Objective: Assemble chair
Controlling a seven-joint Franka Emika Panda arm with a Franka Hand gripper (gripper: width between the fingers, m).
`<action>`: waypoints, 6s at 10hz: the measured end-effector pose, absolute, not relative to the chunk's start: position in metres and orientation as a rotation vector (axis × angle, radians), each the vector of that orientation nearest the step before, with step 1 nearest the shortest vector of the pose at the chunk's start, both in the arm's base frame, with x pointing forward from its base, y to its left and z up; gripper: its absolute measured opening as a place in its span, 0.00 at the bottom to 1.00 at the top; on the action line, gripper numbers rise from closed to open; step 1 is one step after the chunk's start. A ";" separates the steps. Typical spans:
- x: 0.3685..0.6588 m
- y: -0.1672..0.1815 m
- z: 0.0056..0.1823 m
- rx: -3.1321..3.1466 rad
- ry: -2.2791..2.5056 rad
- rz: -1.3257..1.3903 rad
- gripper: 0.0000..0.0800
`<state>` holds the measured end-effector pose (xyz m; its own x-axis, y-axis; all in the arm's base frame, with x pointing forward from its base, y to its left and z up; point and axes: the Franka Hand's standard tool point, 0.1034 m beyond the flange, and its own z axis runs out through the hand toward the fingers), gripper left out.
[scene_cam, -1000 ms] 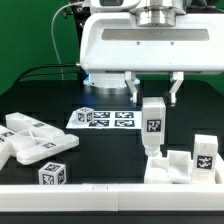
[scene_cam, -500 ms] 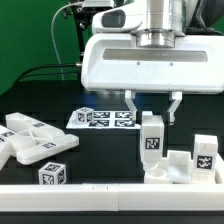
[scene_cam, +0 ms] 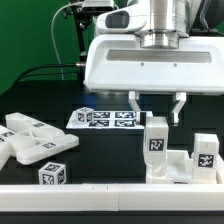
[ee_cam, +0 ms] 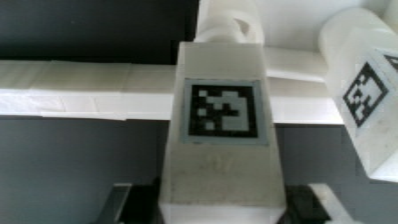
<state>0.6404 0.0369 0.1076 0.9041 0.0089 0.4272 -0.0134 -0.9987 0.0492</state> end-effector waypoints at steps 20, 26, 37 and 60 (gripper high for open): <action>0.637 0.058 0.101 3.091 -0.029 0.477 0.81; 0.639 0.046 0.099 3.157 -0.095 0.011 0.81; 0.638 0.047 0.090 2.937 -1.183 0.036 0.35; 0.650 0.043 0.087 3.018 -1.129 0.092 0.35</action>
Offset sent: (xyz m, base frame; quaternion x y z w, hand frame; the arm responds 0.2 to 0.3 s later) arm 0.0043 0.0043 -0.0001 0.0000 0.0027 0.0052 1.0000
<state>0.6499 0.0426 0.0866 0.7535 -0.6570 0.0249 -0.6524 -0.7518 -0.0962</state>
